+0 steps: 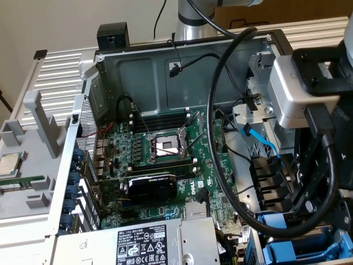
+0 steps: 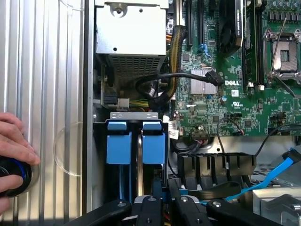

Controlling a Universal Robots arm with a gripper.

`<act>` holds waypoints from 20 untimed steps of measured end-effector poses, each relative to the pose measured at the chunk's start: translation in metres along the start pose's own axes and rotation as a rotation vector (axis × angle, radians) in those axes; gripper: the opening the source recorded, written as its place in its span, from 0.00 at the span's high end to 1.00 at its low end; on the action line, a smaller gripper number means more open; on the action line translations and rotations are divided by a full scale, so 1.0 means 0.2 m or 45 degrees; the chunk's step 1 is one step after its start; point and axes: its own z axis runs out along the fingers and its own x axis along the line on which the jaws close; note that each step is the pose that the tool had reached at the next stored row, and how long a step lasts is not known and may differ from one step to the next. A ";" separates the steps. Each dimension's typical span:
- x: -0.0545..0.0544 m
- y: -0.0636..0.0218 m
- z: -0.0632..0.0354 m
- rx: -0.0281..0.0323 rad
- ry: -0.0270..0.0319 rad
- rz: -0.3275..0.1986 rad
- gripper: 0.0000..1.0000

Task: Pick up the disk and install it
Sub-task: 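Insert the second disk wire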

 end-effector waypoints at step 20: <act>0.01 -0.003 0.011 0.0000 -0.0017 0.000 0.83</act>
